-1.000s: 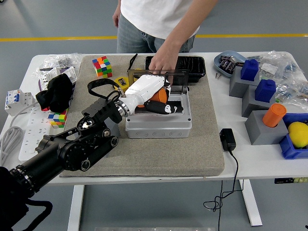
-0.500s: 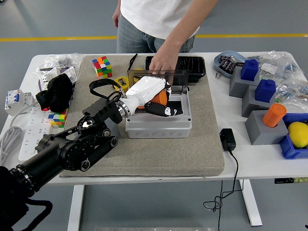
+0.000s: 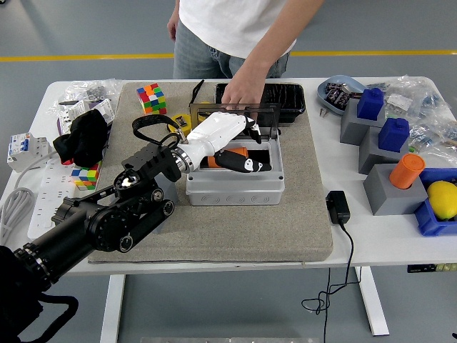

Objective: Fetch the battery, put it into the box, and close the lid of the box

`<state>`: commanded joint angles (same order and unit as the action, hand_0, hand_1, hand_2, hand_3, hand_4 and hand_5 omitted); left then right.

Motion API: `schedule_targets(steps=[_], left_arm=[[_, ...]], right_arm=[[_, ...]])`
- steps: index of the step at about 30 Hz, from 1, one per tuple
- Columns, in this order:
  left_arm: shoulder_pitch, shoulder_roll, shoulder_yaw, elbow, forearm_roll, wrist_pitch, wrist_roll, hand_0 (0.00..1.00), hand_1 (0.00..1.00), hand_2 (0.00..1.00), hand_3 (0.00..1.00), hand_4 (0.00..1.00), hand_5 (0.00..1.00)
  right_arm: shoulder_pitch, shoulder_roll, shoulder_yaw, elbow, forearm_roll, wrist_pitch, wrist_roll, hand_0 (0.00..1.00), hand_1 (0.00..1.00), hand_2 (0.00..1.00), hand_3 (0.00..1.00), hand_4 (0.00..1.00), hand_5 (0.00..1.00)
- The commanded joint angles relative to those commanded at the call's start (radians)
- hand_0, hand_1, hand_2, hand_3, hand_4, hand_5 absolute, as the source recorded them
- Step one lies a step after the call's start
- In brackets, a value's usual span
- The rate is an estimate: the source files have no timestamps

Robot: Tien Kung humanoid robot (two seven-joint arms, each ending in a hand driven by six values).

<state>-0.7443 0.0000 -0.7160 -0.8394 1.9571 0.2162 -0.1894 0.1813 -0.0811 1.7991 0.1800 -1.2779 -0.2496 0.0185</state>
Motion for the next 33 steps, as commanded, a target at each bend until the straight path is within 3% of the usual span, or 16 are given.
schedule_targets(steps=[1, 2, 4, 7, 10, 13, 14, 17, 19, 22, 25, 26, 29, 31, 32, 33], left_arm=[[0.0, 0.0, -0.001, -0.002, 0.0, -0.001, 0.001, 0.485, 0.659, 0.632, 0.57, 0.998, 0.654], [0.002, 0.0, -0.006, -0.014, -0.003, -0.015, 0.006, 0.616, 0.702, 0.675, 0.614, 0.998, 0.673], [0.007, 0.0, -0.02, -0.041, -0.021, -0.059, 0.026, 0.616, 0.702, 0.675, 0.614, 0.998, 0.673], [0.018, 0.0, -0.057, -0.111, -0.065, -0.178, 0.088, 0.616, 0.702, 0.675, 0.614, 0.998, 0.673], [0.031, 0.0, -0.117, -0.202, -0.141, -0.308, 0.183, 0.536, 0.668, 0.635, 0.604, 0.998, 0.735], [0.04, 0.0, -0.174, -0.282, -0.258, -0.432, 0.298, 0.536, 0.668, 0.635, 0.604, 0.998, 0.735], [0.042, 0.0, -0.183, -0.295, -0.295, -0.471, 0.328, 0.41, 0.618, 0.601, 0.561, 0.998, 0.776], [0.048, 0.0, -0.25, -0.345, -0.425, -0.601, 0.415, 0.41, 0.618, 0.601, 0.561, 0.998, 0.776], [0.049, 0.0, -0.279, -0.349, -0.496, -0.673, 0.419, 0.41, 0.618, 0.601, 0.561, 0.998, 0.776], [0.049, 0.0, -0.325, -0.355, -0.626, -0.794, 0.344, 0.4, 0.614, 0.601, 0.565, 0.998, 0.786], [0.046, 0.0, -0.352, -0.361, -0.75, -0.691, 0.234, 0.4, 0.614, 0.601, 0.565, 0.998, 0.786], [0.045, 0.0, -0.361, -0.361, -0.795, -0.646, 0.19, 0.583, 0.71, 0.684, 0.64, 0.998, 0.731], [0.042, 0.0, -0.409, -0.357, -0.919, -0.522, 0.072, 0.583, 0.71, 0.684, 0.64, 0.998, 0.731], [0.039, 0.0, -0.421, -0.352, -1.003, -0.438, 0.037, 0.583, 0.71, 0.684, 0.64, 0.998, 0.731], [0.038, 0.0, -0.437, -0.349, -1.033, -0.392, 0.02, 0.725, 0.798, 0.762, 0.718, 0.998, 0.767], [0.037, 0.0, -0.444, -0.347, -1.037, -0.353, 0.015, 0.725, 0.798, 0.762, 0.718, 0.998, 0.767]], right_arm=[[0.0, 0.0, 0.0, 0.0, 0.0, 0.0, 0.0, 0.832, 0.824, 0.772, 0.807, 0.998, 0.998], [0.0, 0.0, -0.002, 0.0, 0.003, 0.0, 0.0, 0.833, 0.824, 0.772, 0.806, 0.998, 0.998], [-0.001, 0.001, -0.001, 0.0, 0.002, 0.001, 0.0, 0.833, 0.824, 0.772, 0.806, 0.998, 0.998], [-0.002, 0.001, 0.001, 0.0, 0.002, 0.001, -0.001, 0.833, 0.824, 0.772, 0.806, 0.998, 0.998], [-0.002, 0.002, -0.001, 0.0, 0.007, 0.002, -0.001, 0.833, 0.823, 0.772, 0.807, 0.998, 0.998], [-0.003, 0.002, -0.004, 0.0, 0.011, 0.003, -0.001, 0.833, 0.823, 0.772, 0.807, 0.998, 0.998], [-0.003, 0.002, -0.004, 0.0, 0.011, 0.003, -0.002, 0.833, 0.822, 0.771, 0.807, 0.998, 0.998], [-0.005, 0.004, -0.012, 0.0, 0.018, 0.006, -0.003, 0.833, 0.822, 0.771, 0.807, 0.998, 0.998], [-0.005, 0.004, -0.013, 0.0, 0.019, 0.006, -0.003, 0.833, 0.822, 0.771, 0.807, 0.998, 0.998], [-0.005, 0.004, -0.019, 0.0, 0.023, 0.005, -0.001, 0.832, 0.819, 0.771, 0.808, 0.998, 0.998], [-0.005, 0.003, -0.016, 0.0, 0.019, 0.004, -0.003, 0.832, 0.819, 0.771, 0.808, 0.998, 0.998], [-0.005, 0.003, -0.016, 0.0, 0.018, 0.004, -0.003, 0.833, 0.818, 0.77, 0.808, 0.998, 0.998], [-0.006, 0.003, -0.016, 0.0, 0.017, 0.004, -0.005, 0.833, 0.818, 0.77, 0.808, 0.998, 0.998], [-0.006, 0.002, -0.015, 0.0, 0.016, 0.003, -0.005, 0.833, 0.818, 0.77, 0.808, 0.998, 0.998], [-0.006, 0.002, -0.013, 0.0, 0.014, 0.003, -0.006, 0.833, 0.819, 0.77, 0.808, 0.998, 0.998], [-0.007, 0.002, -0.013, 0.0, 0.013, 0.003, -0.006, 0.833, 0.819, 0.77, 0.808, 0.998, 0.998]])
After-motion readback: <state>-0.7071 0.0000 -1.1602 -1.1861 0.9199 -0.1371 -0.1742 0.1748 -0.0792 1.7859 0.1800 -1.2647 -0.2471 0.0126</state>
